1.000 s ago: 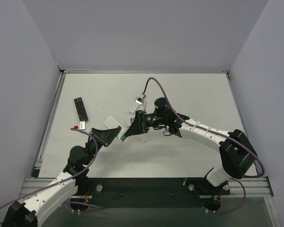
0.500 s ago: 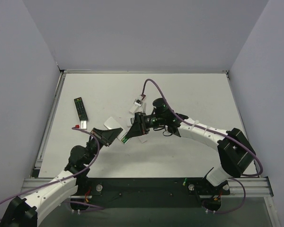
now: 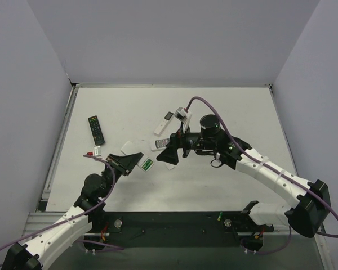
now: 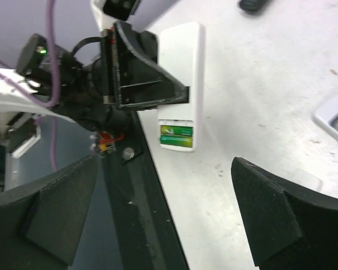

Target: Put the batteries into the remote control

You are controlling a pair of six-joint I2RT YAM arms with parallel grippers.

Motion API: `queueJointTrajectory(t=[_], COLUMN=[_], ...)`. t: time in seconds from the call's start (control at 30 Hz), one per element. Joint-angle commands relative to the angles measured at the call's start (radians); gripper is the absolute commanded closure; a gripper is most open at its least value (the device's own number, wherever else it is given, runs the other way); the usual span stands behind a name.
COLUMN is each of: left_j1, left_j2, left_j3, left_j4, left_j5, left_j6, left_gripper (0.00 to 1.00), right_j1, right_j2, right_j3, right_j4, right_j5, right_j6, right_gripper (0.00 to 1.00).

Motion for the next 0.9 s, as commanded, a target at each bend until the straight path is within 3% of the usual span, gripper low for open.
queueJointTrajectory(t=[0.0,0.2,0.33,0.53,0.7,0.87], left_j1=[-0.003,-0.002,-0.003,-0.002,-0.002,-0.003], left_j2=[-0.010,0.024,0.032,0.069,0.095,0.105], left_j3=[-0.034,-0.084,-0.092,-0.102,-0.113,-0.106], left_j4=[-0.142,-0.169,-0.184,-0.227,-0.210,-0.193], left_j5=[-0.047,-0.088,-0.107,-0.117,-0.130,-0.136], left_j6=[0.040,0.007,0.023,0.047,0.056,0.060], left_gripper=[1.00,1.00,1.00,1.00,1.00,1.00], right_j1=[-0.014,-0.014,-0.014,-0.014,-0.009,0.063], right_j2=[0.019,0.163,0.311,0.496,0.566,0.425], right_j3=[0.054,0.100,0.185,0.275,0.306,0.208], right_j4=[-0.211,-0.403,-0.513,-0.595,-0.590,-0.399], right_j5=[0.196,0.433,0.455,0.443,0.353,0.256], right_j6=[-0.180,-0.304,-0.390,-0.519,-0.488,-0.435], right_gripper=[0.00,0.02,0.10,0.09,0.13,0.09])
